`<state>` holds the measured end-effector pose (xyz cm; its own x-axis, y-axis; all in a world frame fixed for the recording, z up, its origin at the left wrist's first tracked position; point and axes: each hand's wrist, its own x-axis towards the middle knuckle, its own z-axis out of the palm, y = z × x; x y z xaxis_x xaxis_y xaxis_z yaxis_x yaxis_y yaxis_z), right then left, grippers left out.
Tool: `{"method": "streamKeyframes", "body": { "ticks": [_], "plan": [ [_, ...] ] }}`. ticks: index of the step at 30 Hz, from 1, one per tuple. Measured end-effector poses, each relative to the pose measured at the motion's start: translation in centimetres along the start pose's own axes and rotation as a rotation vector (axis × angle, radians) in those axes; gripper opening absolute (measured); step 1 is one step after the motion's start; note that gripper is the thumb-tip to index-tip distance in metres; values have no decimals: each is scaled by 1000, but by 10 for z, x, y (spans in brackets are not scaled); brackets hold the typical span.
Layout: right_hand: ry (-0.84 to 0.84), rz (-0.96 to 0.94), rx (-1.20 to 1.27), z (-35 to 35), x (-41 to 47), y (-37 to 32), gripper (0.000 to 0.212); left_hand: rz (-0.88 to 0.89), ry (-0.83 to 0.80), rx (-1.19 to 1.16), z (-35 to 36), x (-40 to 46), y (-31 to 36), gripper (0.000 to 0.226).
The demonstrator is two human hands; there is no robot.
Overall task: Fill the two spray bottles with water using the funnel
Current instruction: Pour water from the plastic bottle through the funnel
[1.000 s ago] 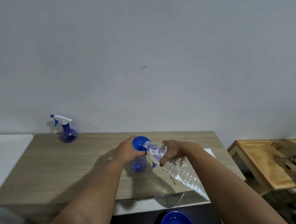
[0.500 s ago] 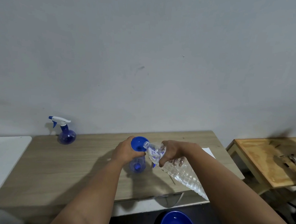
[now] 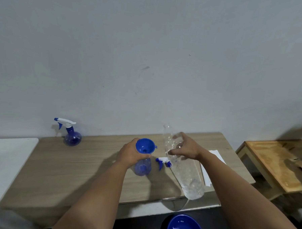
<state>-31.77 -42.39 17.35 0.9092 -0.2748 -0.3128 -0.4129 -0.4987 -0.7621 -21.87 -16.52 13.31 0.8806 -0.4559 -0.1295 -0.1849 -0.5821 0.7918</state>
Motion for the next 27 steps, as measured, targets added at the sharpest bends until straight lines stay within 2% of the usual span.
{"method": "streamKeyframes", "body": {
  "ticks": [7,15,20,27],
  "plan": [
    [330,-84,183,-34,28,21,83,-3,7,0,1,2,1,65],
    [560,-116,281,-40,76,28,84,-25,1,11,1,4,1,67],
    [595,-95,291,-27,94,33,86,-30,10,19,3,7,0,76],
    [497,-67,317,2,95,51,91,-10,-13,32,0,1,4,68]
  ]
}}
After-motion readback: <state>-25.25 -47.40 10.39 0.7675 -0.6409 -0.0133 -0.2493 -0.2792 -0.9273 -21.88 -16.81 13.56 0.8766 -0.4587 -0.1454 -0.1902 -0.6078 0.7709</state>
